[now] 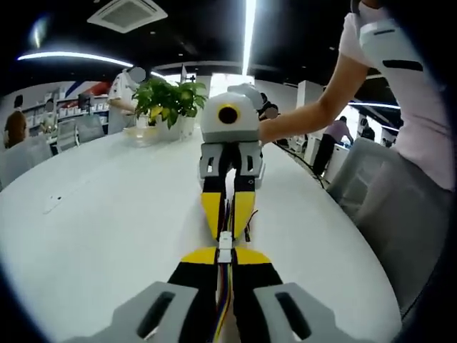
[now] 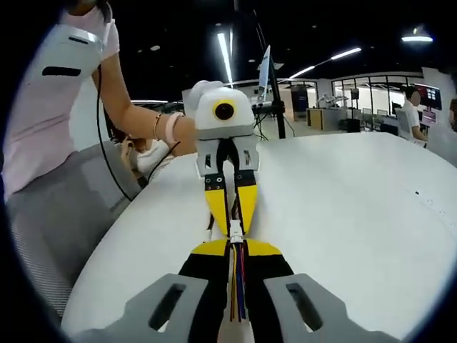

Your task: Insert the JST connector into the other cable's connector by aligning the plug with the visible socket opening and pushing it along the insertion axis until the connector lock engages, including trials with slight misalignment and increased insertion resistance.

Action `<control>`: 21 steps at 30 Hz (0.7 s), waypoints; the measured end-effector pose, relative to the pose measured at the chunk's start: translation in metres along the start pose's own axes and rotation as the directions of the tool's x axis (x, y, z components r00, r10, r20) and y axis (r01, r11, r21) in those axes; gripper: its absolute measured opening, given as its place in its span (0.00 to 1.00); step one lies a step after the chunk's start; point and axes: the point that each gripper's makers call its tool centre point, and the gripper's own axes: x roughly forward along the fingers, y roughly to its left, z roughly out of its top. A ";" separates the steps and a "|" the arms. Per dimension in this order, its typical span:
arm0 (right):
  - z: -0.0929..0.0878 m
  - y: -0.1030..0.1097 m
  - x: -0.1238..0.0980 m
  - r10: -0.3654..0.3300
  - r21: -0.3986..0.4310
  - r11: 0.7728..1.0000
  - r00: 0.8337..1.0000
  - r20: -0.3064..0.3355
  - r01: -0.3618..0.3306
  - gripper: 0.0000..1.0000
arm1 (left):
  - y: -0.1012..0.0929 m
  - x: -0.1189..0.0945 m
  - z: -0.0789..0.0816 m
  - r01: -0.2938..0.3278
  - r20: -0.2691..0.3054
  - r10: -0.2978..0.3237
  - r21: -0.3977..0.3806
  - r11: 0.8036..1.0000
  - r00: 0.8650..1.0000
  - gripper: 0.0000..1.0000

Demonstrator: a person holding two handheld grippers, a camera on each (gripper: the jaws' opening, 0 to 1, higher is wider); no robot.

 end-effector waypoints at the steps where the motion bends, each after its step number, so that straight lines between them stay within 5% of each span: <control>1: -0.001 0.000 0.000 0.000 -0.001 1.000 1.000 -0.001 0.000 0.03 | 0.000 0.001 -0.002 0.000 -0.007 0.000 0.003 1.000 1.000 0.00; 21: -0.012 -0.004 0.003 -0.003 -0.043 0.999 1.000 0.000 0.003 0.04 | 0.002 0.006 -0.013 -0.015 -0.069 0.022 0.099 0.995 0.997 0.00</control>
